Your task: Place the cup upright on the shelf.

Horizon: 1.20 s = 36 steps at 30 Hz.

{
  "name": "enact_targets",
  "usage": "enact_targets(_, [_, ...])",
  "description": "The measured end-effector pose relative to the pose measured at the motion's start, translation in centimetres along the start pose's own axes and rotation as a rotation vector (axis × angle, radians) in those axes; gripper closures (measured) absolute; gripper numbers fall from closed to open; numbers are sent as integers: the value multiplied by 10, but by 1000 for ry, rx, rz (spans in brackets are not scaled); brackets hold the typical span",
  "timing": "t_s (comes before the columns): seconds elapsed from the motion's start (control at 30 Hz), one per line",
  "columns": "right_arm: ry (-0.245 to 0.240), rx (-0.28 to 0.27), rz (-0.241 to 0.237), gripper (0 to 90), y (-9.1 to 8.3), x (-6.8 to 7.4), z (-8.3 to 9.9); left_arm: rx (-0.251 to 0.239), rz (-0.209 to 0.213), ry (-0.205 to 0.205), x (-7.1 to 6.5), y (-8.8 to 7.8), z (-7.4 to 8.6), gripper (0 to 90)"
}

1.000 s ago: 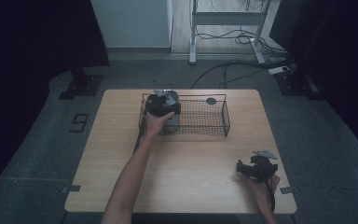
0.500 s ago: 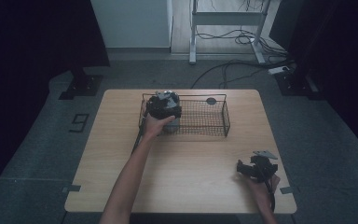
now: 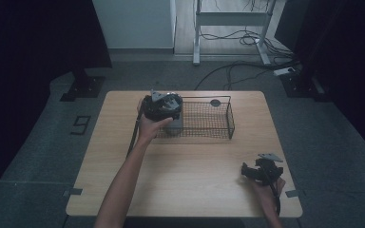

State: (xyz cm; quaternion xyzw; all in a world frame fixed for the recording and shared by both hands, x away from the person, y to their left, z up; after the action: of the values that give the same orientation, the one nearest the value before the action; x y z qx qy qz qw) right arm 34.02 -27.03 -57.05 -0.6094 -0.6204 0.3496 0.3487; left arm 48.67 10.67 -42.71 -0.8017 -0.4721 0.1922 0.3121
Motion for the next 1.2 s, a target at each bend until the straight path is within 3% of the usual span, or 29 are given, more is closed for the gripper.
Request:
enact_targets(0.3, [0,0,0,8,0,0,0,-18,35,16,-5,-38,21,1])
enact_targets(0.6, [1,1,1,9,0,0,0,-49,56,28,-13,-59,44,36])
enact_targets(0.83, [4,0,0,10,0,1,0,-38,111,13,-20,-69,70,34])
enact_targets(1.2, [1,0,1,11,0,0,0,15,128,-7,-16,-75,117,35])
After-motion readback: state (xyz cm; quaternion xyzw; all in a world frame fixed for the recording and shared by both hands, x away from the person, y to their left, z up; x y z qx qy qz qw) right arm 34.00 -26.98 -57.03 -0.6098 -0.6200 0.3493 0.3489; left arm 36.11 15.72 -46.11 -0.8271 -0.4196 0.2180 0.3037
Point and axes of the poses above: each handheld gripper's, and its own axes: y roughly forward along the jaws, z roughly out of its underside, x roughly to its left, the point moved 2 cm from there along y, roughly forward along the jaws, and after that the axes turned 15 degrees about x, right-handed, at the moved point
